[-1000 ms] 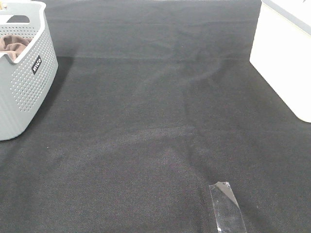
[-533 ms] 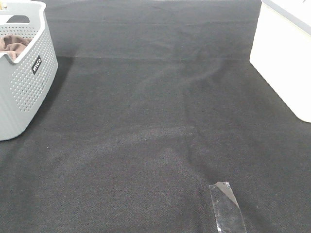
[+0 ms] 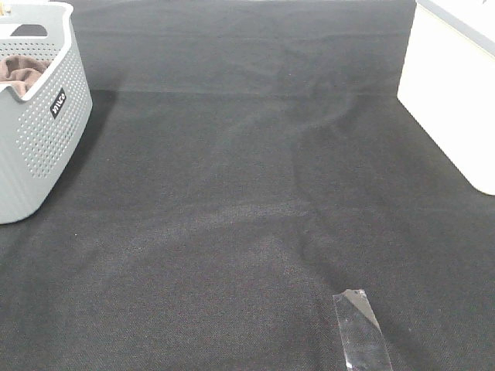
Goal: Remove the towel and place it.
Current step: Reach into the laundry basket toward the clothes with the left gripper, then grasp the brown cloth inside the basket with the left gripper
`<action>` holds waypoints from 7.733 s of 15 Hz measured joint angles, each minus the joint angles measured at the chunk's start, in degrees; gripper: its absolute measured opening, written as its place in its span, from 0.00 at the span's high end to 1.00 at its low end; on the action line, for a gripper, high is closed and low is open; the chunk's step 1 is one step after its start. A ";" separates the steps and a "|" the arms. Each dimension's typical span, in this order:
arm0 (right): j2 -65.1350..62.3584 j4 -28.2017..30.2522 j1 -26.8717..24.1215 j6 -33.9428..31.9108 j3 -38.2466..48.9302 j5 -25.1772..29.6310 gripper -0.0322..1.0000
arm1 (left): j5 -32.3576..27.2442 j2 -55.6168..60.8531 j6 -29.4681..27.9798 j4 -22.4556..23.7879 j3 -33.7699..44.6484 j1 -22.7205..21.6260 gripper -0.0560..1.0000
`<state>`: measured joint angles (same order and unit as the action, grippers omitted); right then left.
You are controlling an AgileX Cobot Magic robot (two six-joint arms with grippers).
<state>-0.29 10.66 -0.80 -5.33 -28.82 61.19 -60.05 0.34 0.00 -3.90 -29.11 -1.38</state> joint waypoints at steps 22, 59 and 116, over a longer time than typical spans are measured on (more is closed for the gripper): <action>0.00 0.00 0.00 0.00 0.00 0.00 0.20 | 0.00 0.00 0.00 0.00 0.00 0.00 0.01; 0.00 0.00 0.00 0.00 0.00 0.00 0.20 | -9.57 -84.22 51.17 26.59 -59.30 0.86 0.02; 0.00 0.00 0.00 0.00 0.00 0.00 0.20 | -9.63 -103.19 34.84 12.83 -76.95 -0.86 0.95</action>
<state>-0.29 10.66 -0.80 -5.33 -28.82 61.19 -69.67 -102.85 34.84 8.94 -106.05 -2.23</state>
